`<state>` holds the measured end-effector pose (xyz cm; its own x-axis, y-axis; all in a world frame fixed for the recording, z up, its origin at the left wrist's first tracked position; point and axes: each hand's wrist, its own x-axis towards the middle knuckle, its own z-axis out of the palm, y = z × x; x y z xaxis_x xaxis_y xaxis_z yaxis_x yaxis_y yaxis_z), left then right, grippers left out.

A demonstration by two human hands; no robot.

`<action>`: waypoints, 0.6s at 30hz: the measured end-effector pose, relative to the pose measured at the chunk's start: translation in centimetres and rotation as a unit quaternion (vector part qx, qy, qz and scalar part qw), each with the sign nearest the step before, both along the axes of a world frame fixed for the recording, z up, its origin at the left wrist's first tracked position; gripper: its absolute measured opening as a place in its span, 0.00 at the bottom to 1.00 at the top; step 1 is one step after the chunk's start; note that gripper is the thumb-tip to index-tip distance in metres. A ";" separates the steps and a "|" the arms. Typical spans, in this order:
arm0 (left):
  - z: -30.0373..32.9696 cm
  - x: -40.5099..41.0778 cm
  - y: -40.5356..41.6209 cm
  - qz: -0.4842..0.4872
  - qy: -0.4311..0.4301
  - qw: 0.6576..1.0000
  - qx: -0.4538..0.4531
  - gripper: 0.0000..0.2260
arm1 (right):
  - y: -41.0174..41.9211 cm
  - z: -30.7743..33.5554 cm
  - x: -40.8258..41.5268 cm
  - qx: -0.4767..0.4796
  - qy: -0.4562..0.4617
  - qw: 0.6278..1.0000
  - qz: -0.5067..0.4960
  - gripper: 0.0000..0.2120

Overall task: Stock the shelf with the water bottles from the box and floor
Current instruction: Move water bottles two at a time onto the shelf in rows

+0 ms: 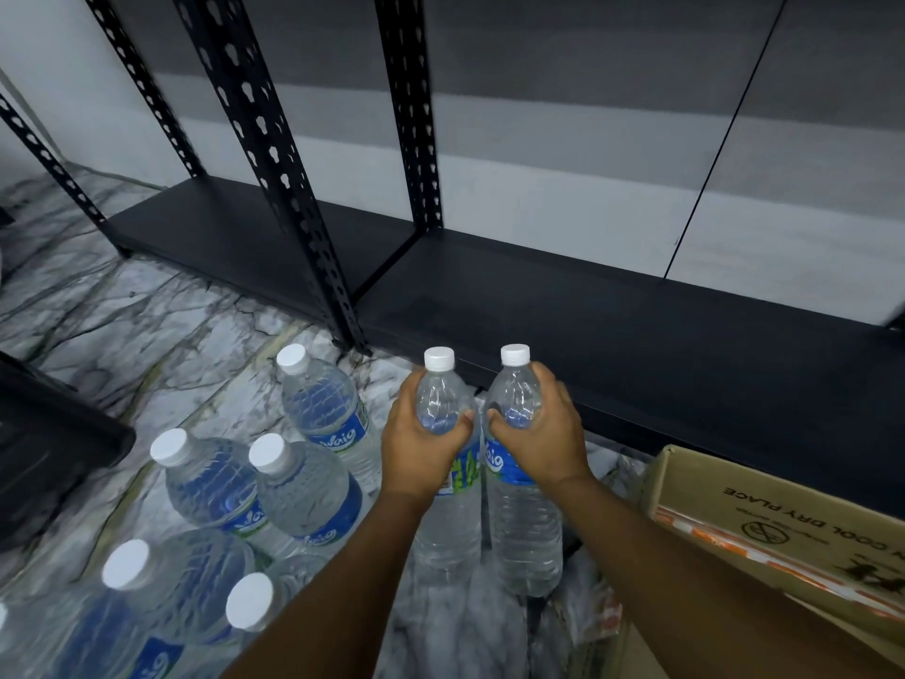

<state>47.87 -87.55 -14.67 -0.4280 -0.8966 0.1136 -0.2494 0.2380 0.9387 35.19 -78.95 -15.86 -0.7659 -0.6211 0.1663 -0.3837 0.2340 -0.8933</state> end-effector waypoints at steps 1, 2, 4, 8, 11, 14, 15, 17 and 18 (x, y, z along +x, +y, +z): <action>0.2 0.1 0.0 0.000 0.000 1.000 0.001 0.27 | 0.0 0.2 0.1 -0.004 0.006 1.000 0.006 0.35; 0.5 0.2 0.1 -0.003 -0.001 1.000 -0.002 0.27 | 0.1 0.4 0.1 -0.011 0.009 1.000 0.011 0.35; 1.2 0.3 0.2 -0.008 -0.001 1.000 -0.010 0.27 | 0.3 0.8 0.2 -0.027 0.005 1.000 0.015 0.34; 2.6 0.7 0.3 -0.027 0.002 0.999 -0.030 0.26 | 0.7 2.1 0.2 -0.056 0.009 0.998 0.013 0.33; 3.8 1.0 0.4 -0.036 0.008 0.998 -0.041 0.27 | 1.1 3.2 0.4 -0.069 0.012 0.997 0.024 0.33; 4.5 1.3 0.7 -0.037 0.017 0.998 -0.044 0.27 | 1.6 4.2 0.5 -0.076 0.018 0.996 0.032 0.32; 4.7 1.3 0.8 -0.037 0.019 0.998 -0.041 0.27 | 1.8 4.6 0.6 -0.078 0.022 0.996 0.032 0.32; 5.0 1.4 1.1 -0.034 0.023 0.998 -0.036 0.27 | 2.2 5.1 0.6 -0.082 0.027 0.996 0.029 0.33; 5.2 1.5 1.3 -0.033 0.025 0.998 -0.037 0.27 | 2.3 5.3 0.7 -0.083 0.027 0.996 0.028 0.33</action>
<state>49.35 -86.30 -9.44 -0.4772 -0.8557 0.2004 -0.1844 0.3204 0.9291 35.85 -76.65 -10.54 -0.7182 -0.6225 0.3109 -0.4408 0.0613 -0.8955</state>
